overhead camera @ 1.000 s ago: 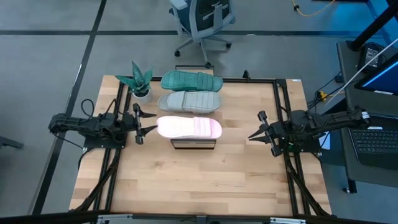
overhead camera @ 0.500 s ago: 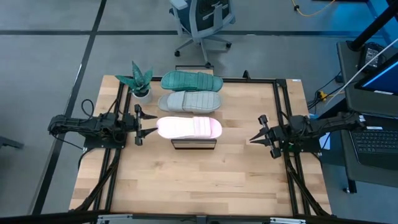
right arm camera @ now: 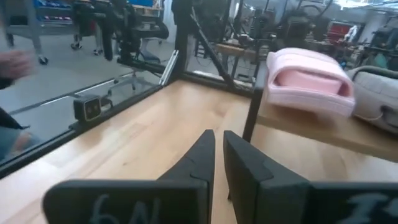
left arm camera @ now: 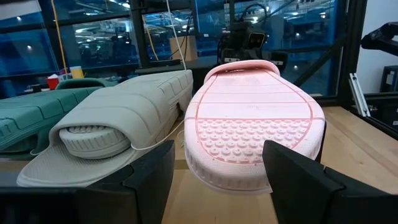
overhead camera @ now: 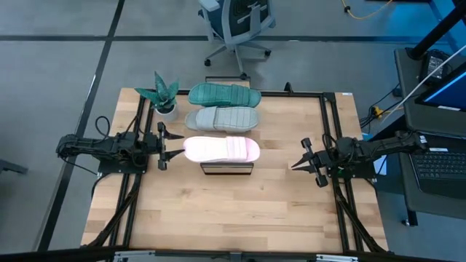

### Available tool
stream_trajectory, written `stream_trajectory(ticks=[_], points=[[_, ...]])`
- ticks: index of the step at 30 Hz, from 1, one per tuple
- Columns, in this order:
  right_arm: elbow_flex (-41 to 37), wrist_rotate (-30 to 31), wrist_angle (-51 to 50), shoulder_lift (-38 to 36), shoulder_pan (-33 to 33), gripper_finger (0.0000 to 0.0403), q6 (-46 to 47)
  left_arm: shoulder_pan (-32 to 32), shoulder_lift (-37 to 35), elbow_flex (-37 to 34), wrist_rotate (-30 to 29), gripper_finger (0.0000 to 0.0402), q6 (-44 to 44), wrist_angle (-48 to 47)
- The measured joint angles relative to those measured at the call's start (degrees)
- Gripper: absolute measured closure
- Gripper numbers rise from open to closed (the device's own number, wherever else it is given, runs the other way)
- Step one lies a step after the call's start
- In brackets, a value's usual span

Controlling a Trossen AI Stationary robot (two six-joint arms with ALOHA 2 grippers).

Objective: Pick and place slippers onto the shelf
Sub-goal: Return to Home Position

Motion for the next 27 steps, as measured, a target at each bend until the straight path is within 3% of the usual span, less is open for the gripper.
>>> stream_trajectory(ticks=[8, 13, 27], points=[[-2.41, -5.00, 7.18, -0.14, 0.04, 0.0366, -0.06, 0.00, 0.00, -0.02, -0.04, 0.0164, 0.02, -0.02], [-2.36, -0.11, 6.05, -0.09, -0.07, 0.0366, 0.16, 0.00, 0.00, 0.00, -0.07, 0.0164, 0.02, -0.02], [-2.36, 1.18, 5.01, -1.82, 0.09, 0.0366, 1.21, 0.00, 0.00, 0.00, -0.07, 0.0164, 0.04, -0.02]])
